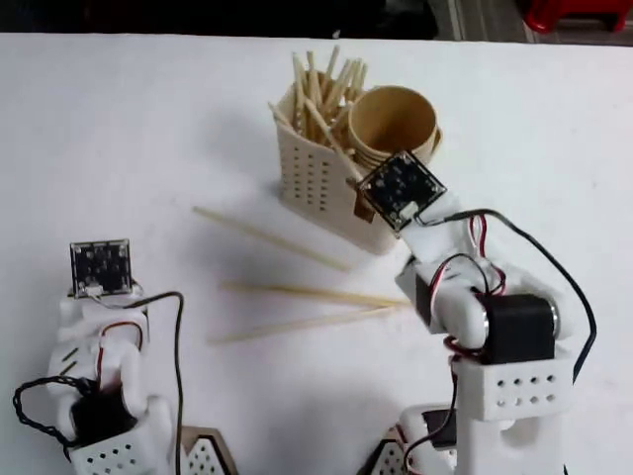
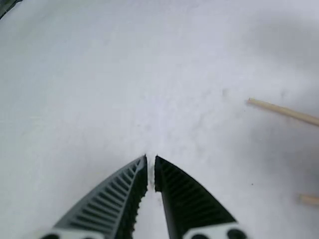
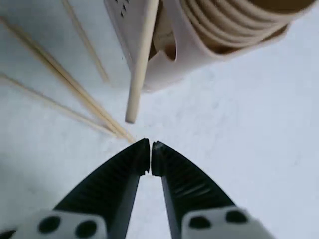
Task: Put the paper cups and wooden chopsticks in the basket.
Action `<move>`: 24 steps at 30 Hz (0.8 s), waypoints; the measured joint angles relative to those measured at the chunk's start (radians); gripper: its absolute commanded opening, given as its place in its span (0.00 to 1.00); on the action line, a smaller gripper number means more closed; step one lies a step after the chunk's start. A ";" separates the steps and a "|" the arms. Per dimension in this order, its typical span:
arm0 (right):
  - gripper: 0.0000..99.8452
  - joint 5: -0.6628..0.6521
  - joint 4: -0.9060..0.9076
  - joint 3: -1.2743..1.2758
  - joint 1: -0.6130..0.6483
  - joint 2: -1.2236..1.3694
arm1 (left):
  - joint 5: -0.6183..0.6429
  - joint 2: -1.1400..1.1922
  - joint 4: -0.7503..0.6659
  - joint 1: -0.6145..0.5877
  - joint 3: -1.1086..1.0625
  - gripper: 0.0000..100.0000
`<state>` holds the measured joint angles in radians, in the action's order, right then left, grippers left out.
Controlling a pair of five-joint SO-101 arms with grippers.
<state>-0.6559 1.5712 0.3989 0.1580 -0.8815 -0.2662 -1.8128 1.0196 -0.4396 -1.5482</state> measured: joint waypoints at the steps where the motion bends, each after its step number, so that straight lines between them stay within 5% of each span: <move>1: 0.02 0.017 -0.023 0.000 0.015 -0.005 | 0.000 0.000 0.000 0.000 0.000 0.05; 24: 0.02 0.224 -0.437 -0.124 0.158 0.014 | 0.000 0.000 0.000 0.000 0.000 0.05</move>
<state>-0.4319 1.1339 0.2746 0.3161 -0.8677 -0.2662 -1.8128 1.0196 -0.4396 -1.5482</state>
